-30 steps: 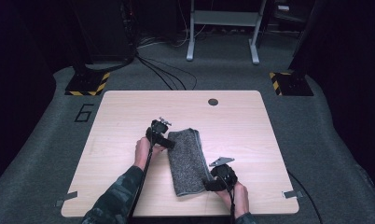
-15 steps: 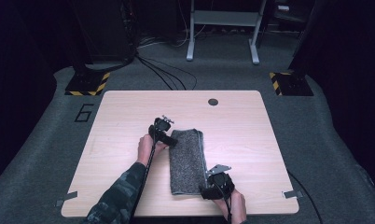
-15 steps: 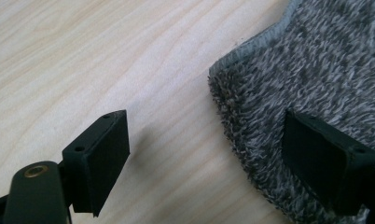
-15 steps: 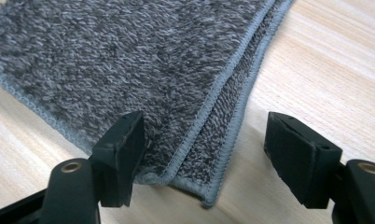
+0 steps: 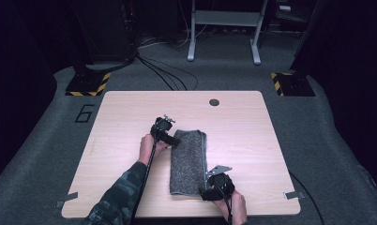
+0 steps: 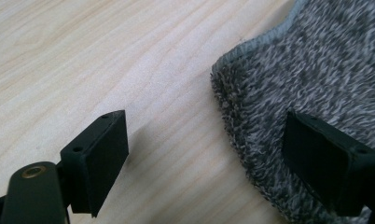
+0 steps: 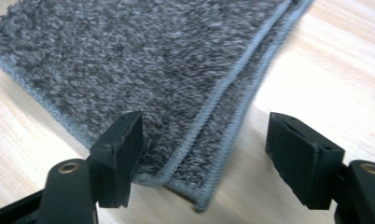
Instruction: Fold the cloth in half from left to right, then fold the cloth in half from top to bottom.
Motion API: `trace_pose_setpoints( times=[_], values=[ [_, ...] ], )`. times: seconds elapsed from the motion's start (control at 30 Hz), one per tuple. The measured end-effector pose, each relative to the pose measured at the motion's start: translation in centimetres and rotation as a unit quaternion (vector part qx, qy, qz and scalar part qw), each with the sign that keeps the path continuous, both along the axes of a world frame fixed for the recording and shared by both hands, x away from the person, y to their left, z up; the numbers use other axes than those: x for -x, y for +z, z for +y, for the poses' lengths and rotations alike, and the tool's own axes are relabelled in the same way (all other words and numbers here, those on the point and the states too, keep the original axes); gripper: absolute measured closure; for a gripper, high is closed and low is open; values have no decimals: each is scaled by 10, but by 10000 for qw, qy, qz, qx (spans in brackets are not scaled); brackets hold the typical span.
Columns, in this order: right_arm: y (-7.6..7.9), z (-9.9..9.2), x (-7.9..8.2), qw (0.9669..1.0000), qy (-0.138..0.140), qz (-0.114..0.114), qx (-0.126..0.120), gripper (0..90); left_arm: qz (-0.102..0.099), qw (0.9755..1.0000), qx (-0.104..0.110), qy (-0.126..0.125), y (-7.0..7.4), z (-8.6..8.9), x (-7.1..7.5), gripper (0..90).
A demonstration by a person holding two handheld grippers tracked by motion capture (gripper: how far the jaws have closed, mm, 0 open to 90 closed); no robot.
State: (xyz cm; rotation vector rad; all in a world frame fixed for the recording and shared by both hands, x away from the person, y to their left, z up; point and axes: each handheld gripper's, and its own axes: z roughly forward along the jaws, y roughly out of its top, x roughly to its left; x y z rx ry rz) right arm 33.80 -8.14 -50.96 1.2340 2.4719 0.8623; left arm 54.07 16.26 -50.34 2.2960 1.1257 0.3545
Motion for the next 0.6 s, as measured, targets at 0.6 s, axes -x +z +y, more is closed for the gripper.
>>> trace_pose_setpoints(
  times=[0.6],
  values=[
    [34, -25, -101, 9978, -234, -68, -617, 245, -18, 9966, 773, 273, 13, 19, 4, 144]
  ],
)
